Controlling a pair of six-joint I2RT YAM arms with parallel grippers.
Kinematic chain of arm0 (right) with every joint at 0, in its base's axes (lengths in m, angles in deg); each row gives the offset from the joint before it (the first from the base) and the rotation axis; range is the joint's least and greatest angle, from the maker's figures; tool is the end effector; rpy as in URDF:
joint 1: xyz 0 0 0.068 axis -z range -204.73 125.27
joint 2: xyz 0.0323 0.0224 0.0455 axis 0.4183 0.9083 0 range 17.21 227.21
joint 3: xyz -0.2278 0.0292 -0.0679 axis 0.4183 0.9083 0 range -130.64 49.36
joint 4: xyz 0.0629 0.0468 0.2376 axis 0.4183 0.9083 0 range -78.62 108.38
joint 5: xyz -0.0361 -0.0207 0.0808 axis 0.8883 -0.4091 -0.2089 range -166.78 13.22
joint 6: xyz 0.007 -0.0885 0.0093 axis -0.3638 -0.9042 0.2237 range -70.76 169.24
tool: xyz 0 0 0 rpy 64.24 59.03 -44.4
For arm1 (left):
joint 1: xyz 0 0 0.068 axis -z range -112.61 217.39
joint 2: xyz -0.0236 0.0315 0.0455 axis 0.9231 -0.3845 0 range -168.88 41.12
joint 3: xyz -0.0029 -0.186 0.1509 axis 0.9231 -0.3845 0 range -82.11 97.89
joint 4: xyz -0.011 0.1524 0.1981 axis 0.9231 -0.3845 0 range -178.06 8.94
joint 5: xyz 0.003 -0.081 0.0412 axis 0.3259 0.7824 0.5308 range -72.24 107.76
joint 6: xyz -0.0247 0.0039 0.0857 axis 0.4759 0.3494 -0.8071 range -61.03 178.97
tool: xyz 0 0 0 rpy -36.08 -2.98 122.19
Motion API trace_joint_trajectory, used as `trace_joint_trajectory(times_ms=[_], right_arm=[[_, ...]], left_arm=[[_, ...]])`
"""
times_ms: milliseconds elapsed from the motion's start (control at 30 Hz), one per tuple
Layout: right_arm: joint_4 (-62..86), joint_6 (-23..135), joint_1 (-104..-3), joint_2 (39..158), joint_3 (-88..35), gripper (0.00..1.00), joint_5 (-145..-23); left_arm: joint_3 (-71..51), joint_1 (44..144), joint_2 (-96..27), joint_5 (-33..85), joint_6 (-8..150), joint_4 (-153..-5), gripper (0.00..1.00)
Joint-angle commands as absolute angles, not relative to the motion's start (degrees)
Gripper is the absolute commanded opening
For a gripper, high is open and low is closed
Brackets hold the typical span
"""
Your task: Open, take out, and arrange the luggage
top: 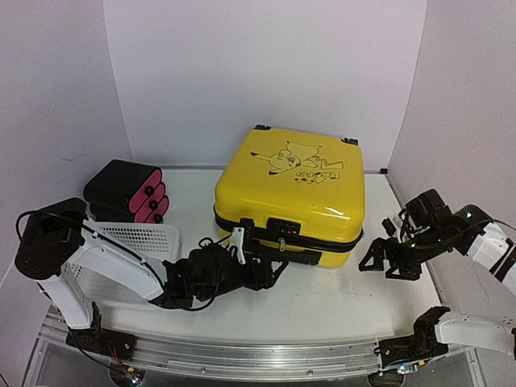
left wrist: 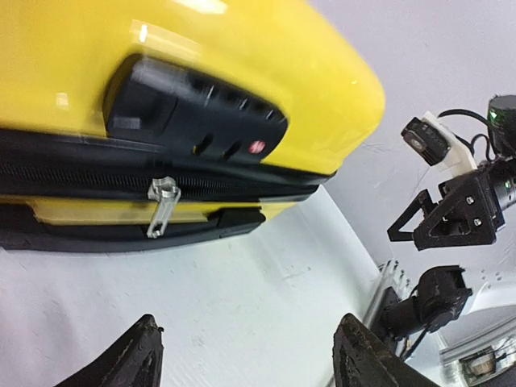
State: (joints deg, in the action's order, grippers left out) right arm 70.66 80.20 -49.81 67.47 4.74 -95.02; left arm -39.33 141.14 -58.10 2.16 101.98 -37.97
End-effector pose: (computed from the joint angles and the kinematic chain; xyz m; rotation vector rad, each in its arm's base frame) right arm 0.1474 0.0964 0.1913 0.0442 2.8236 0.6947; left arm 0.1274 -0.3609 0.1443 0.3142 1.9408 -1.1755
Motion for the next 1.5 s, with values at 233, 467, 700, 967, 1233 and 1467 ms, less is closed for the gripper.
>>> trace_joint_trajectory(times_ms=[233, 467, 700, 967, 1233, 1467], right_arm=[[59.4, 90.6, -65.4, 73.7, 2.5, 0.98, -85.8], [57.5, 92.5, -69.3, 76.1, 1.5, 0.98, -81.3], [57.4, 93.1, -69.6, 74.6, 1.7, 0.98, -80.2], [57.2, 94.0, -69.9, 75.1, 1.8, 0.97, -79.8], [55.7, 95.8, -71.6, 76.2, 2.3, 0.91, -78.3], [53.6, 98.7, -74.2, 78.1, 2.4, 0.82, -75.4]], left_arm=[[-25.4, 140.7, -55.3, -7.7, 92.9, -66.5, 0.74], [-19.5, 139.4, -59.2, -7.5, 93.9, -72.1, 0.72], [-13.0, 137.9, -63.2, -5.8, 95.3, -80.0, 0.68], [-7.3, 137.2, -67.6, -6.6, 94.0, -84.2, 0.56], [-2.7, 137.3, -71.2, -11.2, 96.7, -88.4, 0.49], [-1.1, 137.3, -72.2, -15.8, 96.3, -88.4, 0.43]])
